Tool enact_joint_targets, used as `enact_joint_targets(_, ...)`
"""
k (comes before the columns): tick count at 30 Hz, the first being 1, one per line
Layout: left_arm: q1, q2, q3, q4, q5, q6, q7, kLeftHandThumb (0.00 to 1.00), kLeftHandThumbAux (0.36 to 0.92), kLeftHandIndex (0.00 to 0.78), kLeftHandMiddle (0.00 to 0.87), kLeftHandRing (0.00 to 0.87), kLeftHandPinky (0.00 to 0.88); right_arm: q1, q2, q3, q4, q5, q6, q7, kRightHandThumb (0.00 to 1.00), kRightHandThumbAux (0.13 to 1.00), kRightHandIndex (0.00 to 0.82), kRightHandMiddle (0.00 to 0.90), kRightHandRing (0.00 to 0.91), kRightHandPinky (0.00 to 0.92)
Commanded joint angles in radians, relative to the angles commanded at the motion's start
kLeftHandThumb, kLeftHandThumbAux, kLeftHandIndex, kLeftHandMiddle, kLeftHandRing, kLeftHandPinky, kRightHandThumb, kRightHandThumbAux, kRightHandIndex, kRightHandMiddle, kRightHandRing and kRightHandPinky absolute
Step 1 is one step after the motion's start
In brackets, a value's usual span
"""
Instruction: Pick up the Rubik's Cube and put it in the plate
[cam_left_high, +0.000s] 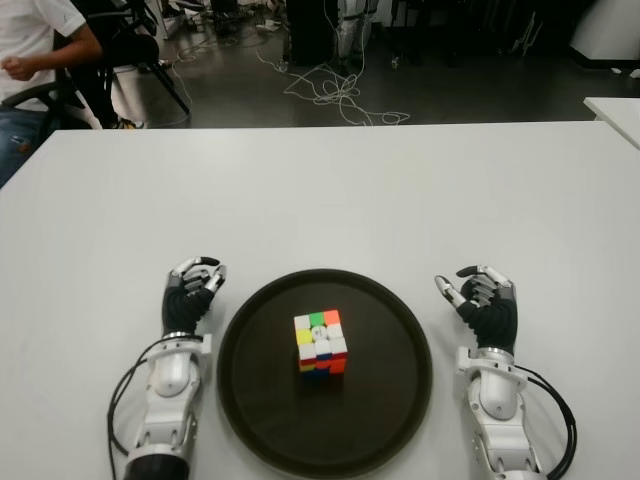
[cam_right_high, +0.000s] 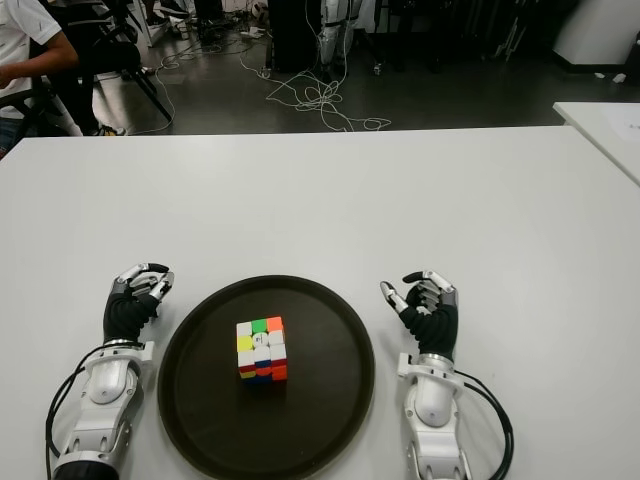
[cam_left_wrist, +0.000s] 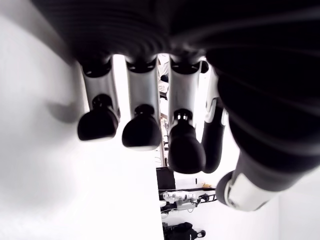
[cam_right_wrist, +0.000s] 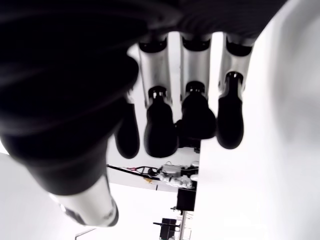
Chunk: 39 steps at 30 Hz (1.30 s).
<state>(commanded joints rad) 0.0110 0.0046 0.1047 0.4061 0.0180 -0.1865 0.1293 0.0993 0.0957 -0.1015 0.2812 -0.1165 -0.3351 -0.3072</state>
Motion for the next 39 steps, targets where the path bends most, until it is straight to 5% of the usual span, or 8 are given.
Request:
enact_joint_targets(29,0.0,-0.005,0.003,0.007,-0.002,-0.018,0.006,0.703,0.709,0.443,0.812,0.828,0.813,0.002,-0.006,0.001,0.001,-0.017,0.012,-0.002,0.287,0.821,0.682,0.811,0.835,0.838)
enact_joint_targets(39,0.002,-0.006,0.005,0.005,-0.002,-0.005,0.013,0.703,0.708,0.443,0.814,0.833,0.817,0.006,-0.024,0.014,-0.004,-0.055,0.04,0.001,0.21,0.837,0.701,0.809,0.833,0.834)
